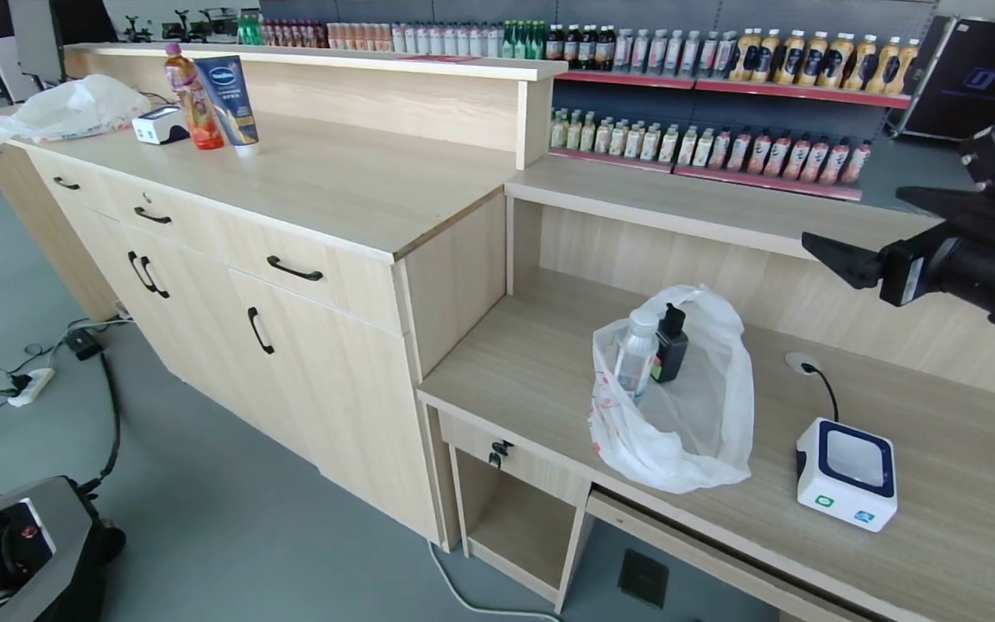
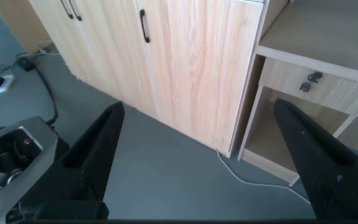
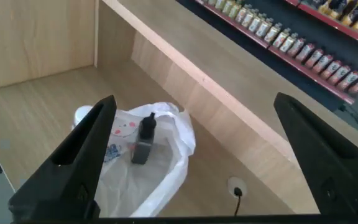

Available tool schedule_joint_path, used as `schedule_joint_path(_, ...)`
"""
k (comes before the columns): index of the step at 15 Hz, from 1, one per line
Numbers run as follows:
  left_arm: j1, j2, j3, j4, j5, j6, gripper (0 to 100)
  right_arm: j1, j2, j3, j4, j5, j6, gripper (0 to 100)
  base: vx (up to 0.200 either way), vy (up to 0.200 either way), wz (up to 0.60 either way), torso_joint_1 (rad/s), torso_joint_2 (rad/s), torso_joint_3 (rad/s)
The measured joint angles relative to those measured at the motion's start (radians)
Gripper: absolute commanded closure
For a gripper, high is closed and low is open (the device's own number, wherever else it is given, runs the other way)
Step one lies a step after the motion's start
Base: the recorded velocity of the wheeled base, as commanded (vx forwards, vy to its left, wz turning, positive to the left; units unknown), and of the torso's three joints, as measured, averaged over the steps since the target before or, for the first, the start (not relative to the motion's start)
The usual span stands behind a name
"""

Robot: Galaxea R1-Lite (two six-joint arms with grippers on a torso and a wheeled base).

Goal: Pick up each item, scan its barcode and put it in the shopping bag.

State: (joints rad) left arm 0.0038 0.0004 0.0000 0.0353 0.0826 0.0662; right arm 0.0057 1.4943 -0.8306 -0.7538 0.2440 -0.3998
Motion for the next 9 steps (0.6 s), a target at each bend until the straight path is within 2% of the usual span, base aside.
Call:
schedule_joint_path(3, 0.0, 0.0, 0.0, 0.0, 0.0, 0.0, 0, -0.006, -0.067, -0.032, 0.143, -0.098, 0.005, 0, 0.0, 0.0, -0.6, 0.002, 0.0, 0.005)
schedule_joint_path(5, 0.0, 0.0, 0.0, 0.0, 0.0, 0.0, 0, -0.013, -0.113, -0.069, 0.298, -0.159, 0.026, 0, 0.0, 0.0, -0.6, 0.0, 0.0, 0.0)
schedule_joint_path(9, 0.0, 0.0, 0.0, 0.0, 0.0, 0.0, 0, -0.086, -0.175, -0.077, 0.417, -0.218, 0.044, 0, 0.0, 0.0, -0.6, 0.001, 0.0, 0.002)
